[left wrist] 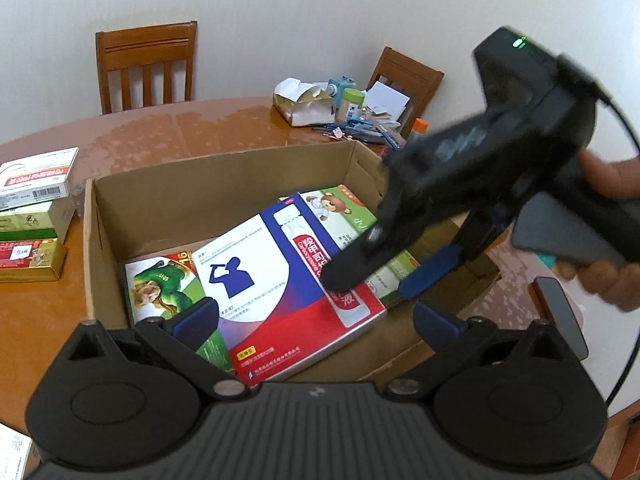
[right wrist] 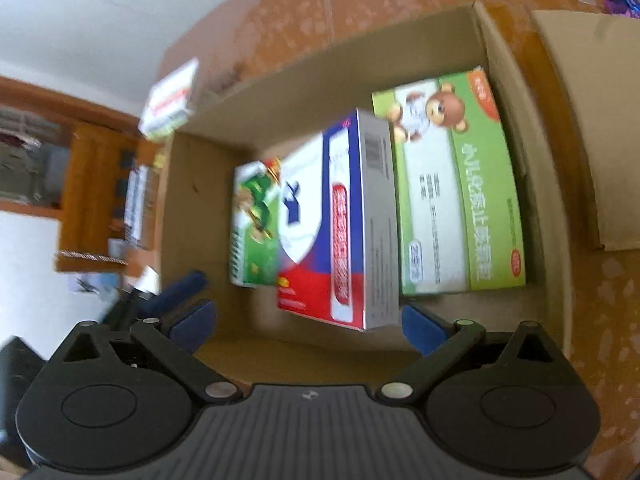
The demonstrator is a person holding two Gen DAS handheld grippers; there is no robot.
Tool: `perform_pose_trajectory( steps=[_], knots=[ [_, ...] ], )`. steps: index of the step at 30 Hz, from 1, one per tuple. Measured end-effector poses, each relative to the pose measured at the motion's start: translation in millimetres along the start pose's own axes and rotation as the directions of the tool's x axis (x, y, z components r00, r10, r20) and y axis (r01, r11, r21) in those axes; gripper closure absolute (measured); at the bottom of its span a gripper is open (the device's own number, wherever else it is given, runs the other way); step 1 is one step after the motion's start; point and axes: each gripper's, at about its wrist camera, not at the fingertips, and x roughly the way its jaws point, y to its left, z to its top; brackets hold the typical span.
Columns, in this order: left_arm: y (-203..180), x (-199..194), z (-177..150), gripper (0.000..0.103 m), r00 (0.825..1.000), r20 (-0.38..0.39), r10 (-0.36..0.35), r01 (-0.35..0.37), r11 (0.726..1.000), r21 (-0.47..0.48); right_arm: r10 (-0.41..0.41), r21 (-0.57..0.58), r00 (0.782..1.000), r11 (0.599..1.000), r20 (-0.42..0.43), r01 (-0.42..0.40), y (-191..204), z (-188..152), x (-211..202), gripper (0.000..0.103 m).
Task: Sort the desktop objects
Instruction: 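Lower the carbocysteine box flat onto the bear box and open the right gripper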
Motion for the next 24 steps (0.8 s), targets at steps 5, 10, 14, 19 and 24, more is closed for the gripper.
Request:
perform_pose_trajectory(
  steps=[5,10,14,19,24],
  knots=[
    [3.3,-5.8,-2.6,0.0,1.0,0.01,-0.009,0.009,1.0,-0.005,-0.011,0.041,1.0,0.999,0.007,0.011,-9.8,-2.0,20.5,0.002],
    [8.5,-10.3,-5.9,0.0,1.0,0.007,-0.004,0.004,1.0,-0.005,0.032,0.028,0.995,0.999,0.096,-0.035,-17.1,-12.5,28.5,0.025],
    [10.9,-12.2,-7.9,0.0,1.0,-0.001,0.0,0.0,1.0,-0.003,0.051,0.031,0.993,0.998,0.111,-0.055,-24.3,-21.6,28.4,0.056],
    [12.3,-11.1,-6.1,0.0,1.0,0.0,-0.009,0.009,1.0,-0.006,0.123,0.017,0.982,0.992,0.144,-0.127,-20.3,-30.2,13.2,0.07],
    [8.2,-8.4,-5.0,0.0,1.0,-0.004,-0.023,0.023,1.0,-0.006,0.173,0.026,0.967,0.983,0.187,-0.181,-26.9,-26.0,-8.6,0.07]
  ],
)
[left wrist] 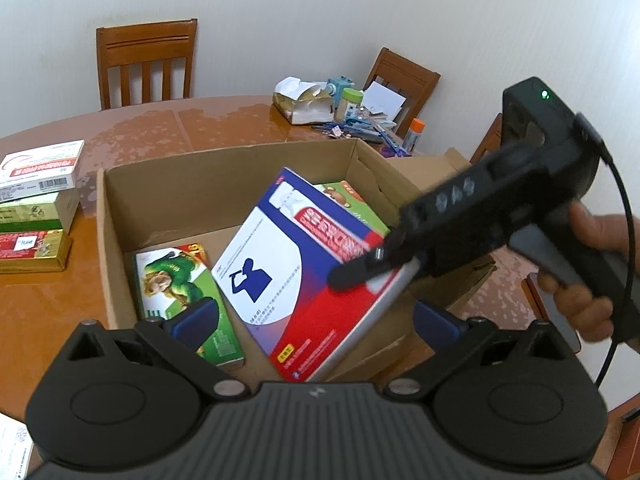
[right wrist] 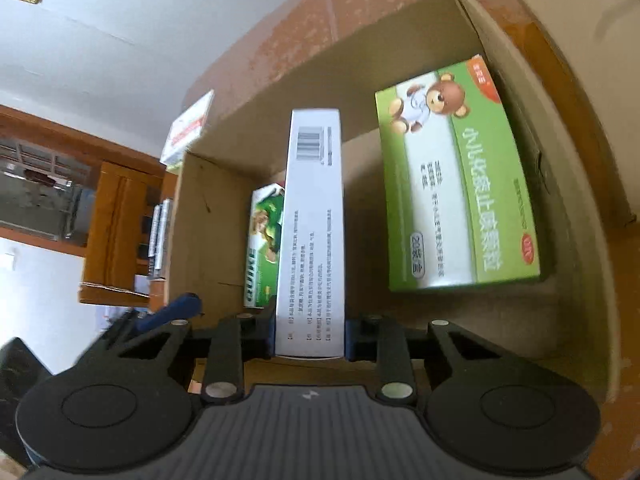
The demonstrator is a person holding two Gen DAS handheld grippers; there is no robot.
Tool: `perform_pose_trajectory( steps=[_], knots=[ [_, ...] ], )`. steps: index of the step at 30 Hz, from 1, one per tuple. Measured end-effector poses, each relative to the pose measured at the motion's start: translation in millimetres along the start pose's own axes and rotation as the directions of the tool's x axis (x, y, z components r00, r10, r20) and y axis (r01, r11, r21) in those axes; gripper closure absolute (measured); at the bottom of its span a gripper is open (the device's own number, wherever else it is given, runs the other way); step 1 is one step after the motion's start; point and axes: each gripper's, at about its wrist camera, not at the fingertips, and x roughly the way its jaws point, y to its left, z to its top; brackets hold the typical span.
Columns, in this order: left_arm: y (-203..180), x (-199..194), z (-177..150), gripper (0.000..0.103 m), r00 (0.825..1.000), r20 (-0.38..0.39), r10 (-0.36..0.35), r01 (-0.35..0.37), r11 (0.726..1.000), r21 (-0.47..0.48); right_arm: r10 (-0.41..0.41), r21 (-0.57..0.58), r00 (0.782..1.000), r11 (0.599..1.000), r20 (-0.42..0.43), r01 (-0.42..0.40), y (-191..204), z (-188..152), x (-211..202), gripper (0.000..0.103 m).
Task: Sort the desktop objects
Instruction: 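Lower the carbocysteine box flat onto the bear box and open the right gripper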
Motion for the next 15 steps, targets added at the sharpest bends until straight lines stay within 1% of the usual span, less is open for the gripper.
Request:
perform_pose_trajectory(
  steps=[4,6,8,12,15],
  knots=[
    [-3.8,5.4,1.2,0.0,1.0,-0.008,-0.016,0.016,1.0,-0.003,0.042,0.052,0.998,0.998,0.042,-0.044,-10.0,7.7,-16.3,0.07],
    [-6.0,10.8,3.6,0.0,0.999,-0.026,-0.022,0.021,1.0,-0.012,0.063,0.092,0.996,0.993,0.07,-0.069,-19.3,11.3,-23.3,0.07],
    [-8.6,17.0,6.6,0.0,0.999,-0.043,-0.03,0.029,0.999,-0.023,0.062,0.126,0.994,0.989,0.095,-0.074,-28.7,13.2,-28.1,0.07],
    [-14.2,34.7,12.3,0.0,0.995,-0.087,-0.047,0.043,0.998,-0.054,0.077,0.176,0.991,0.98,0.113,-0.097,-43.7,13.7,-35.6,0.07],
    [-18.7,49.4,14.1,0.0,0.991,-0.124,-0.047,0.037,0.996,-0.075,0.095,0.192,0.988,0.974,0.121,-0.118,-48.7,12.9,-37.8,0.07]
  ],
)
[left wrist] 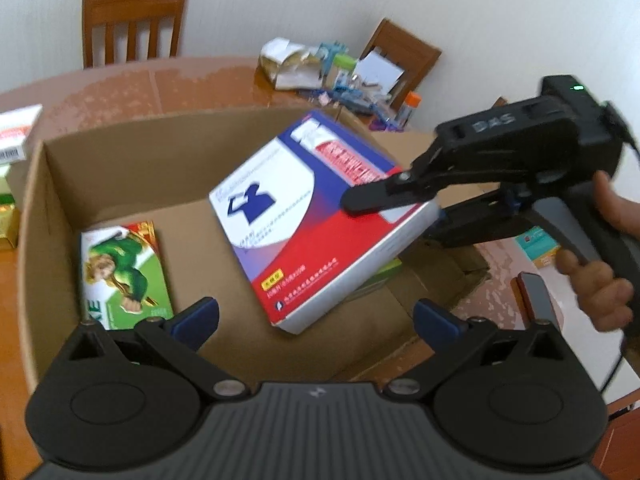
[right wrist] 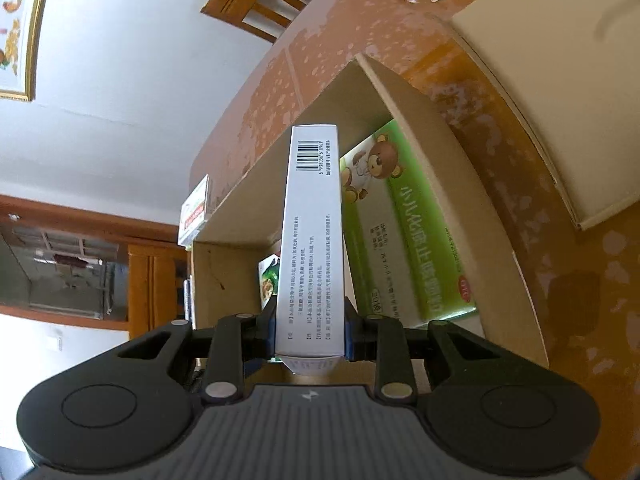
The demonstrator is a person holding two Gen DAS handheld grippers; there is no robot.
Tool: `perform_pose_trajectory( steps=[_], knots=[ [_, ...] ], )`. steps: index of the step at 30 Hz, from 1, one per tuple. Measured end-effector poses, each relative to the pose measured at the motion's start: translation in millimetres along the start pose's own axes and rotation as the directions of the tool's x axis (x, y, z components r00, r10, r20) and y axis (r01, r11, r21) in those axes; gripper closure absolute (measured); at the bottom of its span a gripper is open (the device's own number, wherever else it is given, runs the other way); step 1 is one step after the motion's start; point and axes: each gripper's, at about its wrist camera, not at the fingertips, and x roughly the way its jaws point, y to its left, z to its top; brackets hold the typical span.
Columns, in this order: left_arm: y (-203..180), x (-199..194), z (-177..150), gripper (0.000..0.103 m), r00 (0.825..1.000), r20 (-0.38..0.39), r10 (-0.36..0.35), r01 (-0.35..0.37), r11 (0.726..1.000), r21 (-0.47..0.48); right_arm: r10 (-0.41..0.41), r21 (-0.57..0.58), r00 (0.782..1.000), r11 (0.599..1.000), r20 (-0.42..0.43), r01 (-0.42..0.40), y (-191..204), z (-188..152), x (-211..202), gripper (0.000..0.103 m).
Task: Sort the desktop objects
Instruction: 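Lower the carbocysteine box flat onto the bear box and open the right gripper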
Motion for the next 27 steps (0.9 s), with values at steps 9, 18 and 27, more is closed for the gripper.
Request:
perform_pose_trajectory(
  steps=[9,18,27],
  knots=[
    [-3.6,19.1,2.8,0.0,0.996,-0.034,-0.082,0.08,0.995,-0.056,0.032,0.019,0.999,0.999,0.008,-0.032,-6.5,0.5,-5.1,0.07],
    [-7.8,20.6,4.2,0.0,0.997,-0.006,-0.083,0.083,0.996,-0.043,0.015,-0.002,1.0,1.0,-0.003,-0.015,-6.1,7.3,-6.0,0.07],
    [-14.7,23.1,3.8,0.0,0.998,0.004,-0.062,0.062,0.998,0.011,-0.053,-0.036,0.999,0.998,-0.009,0.053,2.9,4.9,-3.6,0.059]
  ],
)
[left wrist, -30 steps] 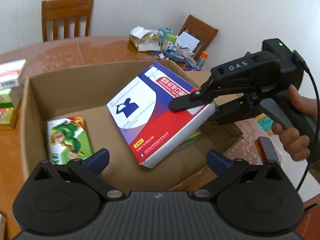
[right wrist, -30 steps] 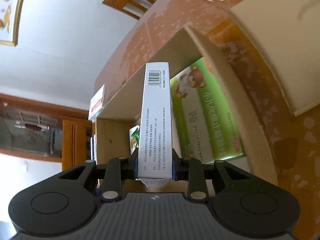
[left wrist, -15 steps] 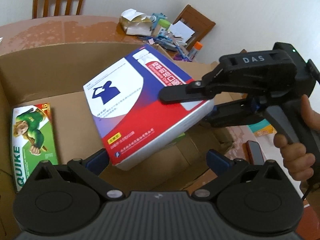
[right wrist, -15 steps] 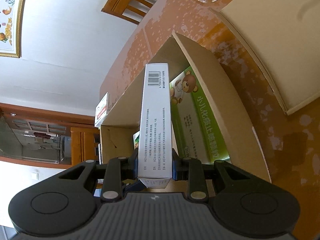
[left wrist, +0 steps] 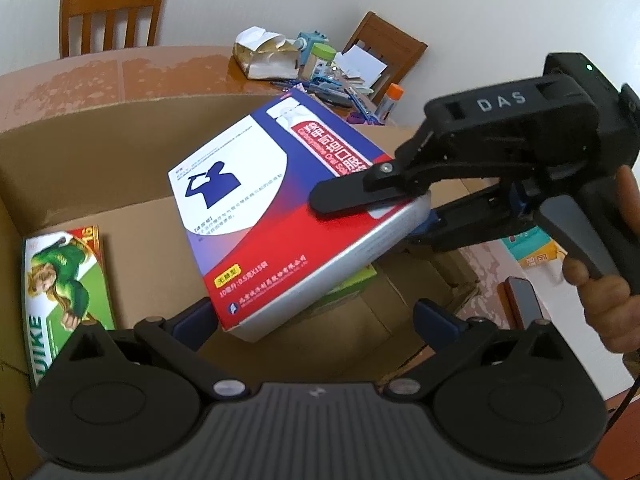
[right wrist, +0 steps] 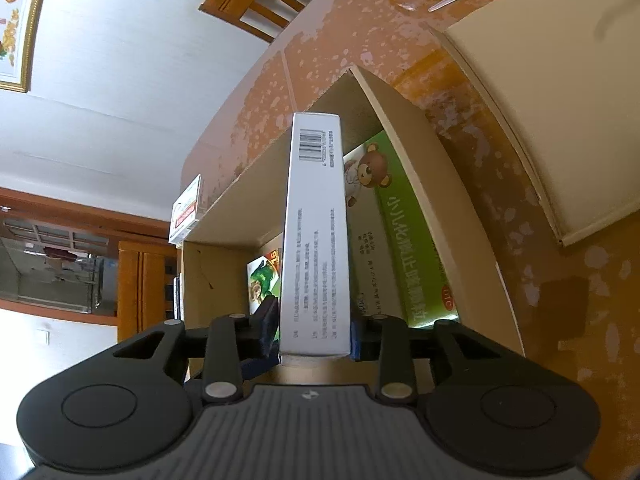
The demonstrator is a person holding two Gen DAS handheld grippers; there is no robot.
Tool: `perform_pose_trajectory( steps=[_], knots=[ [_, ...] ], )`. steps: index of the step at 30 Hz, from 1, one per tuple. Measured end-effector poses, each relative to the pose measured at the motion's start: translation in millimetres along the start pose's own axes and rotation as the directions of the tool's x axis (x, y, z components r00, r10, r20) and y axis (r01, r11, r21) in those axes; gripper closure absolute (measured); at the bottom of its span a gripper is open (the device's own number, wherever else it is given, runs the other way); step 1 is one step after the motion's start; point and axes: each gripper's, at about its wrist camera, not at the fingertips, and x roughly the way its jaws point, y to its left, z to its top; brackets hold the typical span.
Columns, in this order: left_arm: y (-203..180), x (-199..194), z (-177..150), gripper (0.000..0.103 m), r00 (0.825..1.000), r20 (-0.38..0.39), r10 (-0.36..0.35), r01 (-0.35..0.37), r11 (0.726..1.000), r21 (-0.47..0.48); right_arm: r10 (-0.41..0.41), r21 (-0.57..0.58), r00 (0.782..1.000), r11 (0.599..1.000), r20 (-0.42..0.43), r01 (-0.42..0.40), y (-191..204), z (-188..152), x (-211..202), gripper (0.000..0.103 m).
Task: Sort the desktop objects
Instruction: 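Lower the carbocysteine box flat onto the bear box and open the right gripper, then withdraw the open right gripper up out of the cardboard box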
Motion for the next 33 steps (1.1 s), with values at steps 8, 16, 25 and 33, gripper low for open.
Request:
perform_pose_trajectory(
  steps=[8,16,25,33],
  knots=[
    [-1.6,3.2,-0.5,0.0,1.0,-0.006,0.005,-0.005,0.999,0.032,0.005,0.047,1.0,0.999,-0.024,-0.004,4.7,-3.5,0.1,0.02],
    [-1.5,4.7,1.6,0.0,1.0,-0.003,0.004,-0.003,0.999,0.048,-0.028,0.098,1.0,0.995,-0.01,0.029,12.6,-10.8,-23.0,0.013],
    [-2.4,4.6,2.2,0.0,1.0,-0.007,0.001,0.0,0.999,0.053,0.094,-0.067,0.995,0.993,0.024,-0.092,50.1,10.9,-32.2,0.004],
    [-4.6,4.9,1.6,0.0,1.0,0.007,0.01,-0.01,0.998,0.067,0.086,-0.195,0.96,0.971,-0.265,-0.141,95.6,38.6,73.8,0.003]
  ],
)
